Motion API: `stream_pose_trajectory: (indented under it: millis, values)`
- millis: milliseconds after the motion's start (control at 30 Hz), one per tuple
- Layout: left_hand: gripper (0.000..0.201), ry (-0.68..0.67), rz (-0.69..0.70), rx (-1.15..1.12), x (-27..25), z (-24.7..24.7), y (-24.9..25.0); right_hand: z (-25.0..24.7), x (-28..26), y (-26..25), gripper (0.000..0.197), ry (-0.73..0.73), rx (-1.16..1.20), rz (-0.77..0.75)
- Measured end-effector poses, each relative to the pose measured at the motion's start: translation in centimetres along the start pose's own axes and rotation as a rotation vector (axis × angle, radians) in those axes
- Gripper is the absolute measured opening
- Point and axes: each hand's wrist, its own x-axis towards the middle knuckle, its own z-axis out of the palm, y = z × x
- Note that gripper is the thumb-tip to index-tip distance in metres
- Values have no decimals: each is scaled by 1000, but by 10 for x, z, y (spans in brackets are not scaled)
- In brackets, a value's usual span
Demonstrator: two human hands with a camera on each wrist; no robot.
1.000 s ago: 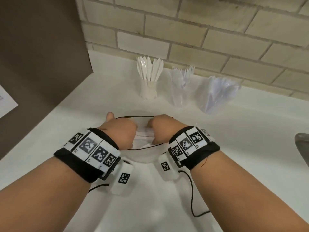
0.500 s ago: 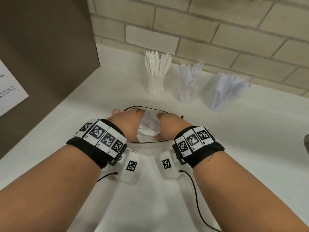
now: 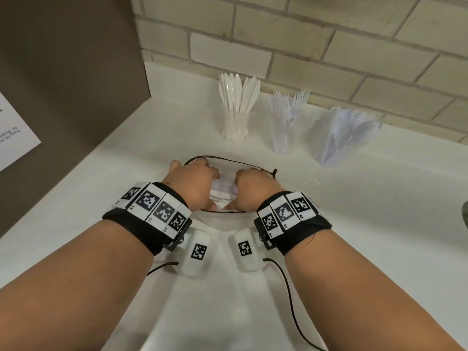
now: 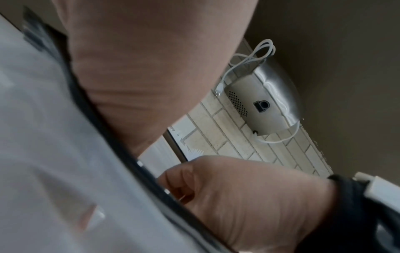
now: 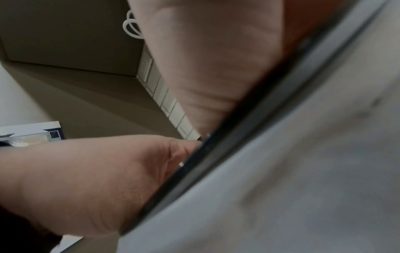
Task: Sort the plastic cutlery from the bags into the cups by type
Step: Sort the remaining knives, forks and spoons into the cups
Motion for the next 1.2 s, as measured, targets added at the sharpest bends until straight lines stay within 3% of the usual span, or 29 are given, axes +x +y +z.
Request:
stream_pose_trajectory:
  millis: [200, 333, 500, 733, 867, 1033, 1200]
  values:
    - [92, -56, -87, 1, 0, 0, -6, -1, 1, -2, 51, -46, 51, -41]
    - [94, -69, -43, 2, -2, 0, -8, 3, 1, -2, 37, -61, 78, -8]
    - [81, -15, -32, -81, -3, 4, -8, 5, 2, -7, 43, -74, 123, 22]
    - [100, 5, -21, -248, -6, 4, -11, 12, 6, -13, 53, -80, 213, 19]
    - [97, 13, -19, -235, -9, 2, -15, 10, 7, -13, 35, -71, 277, 50]
    - [94, 16, -67, -221, -10, 0, -18, 2, 1, -10, 34, -85, 252, -40]
    - [75, 34, -98, -292, -9, -3, -24, -9, -12, -3, 26, -86, 238, -115]
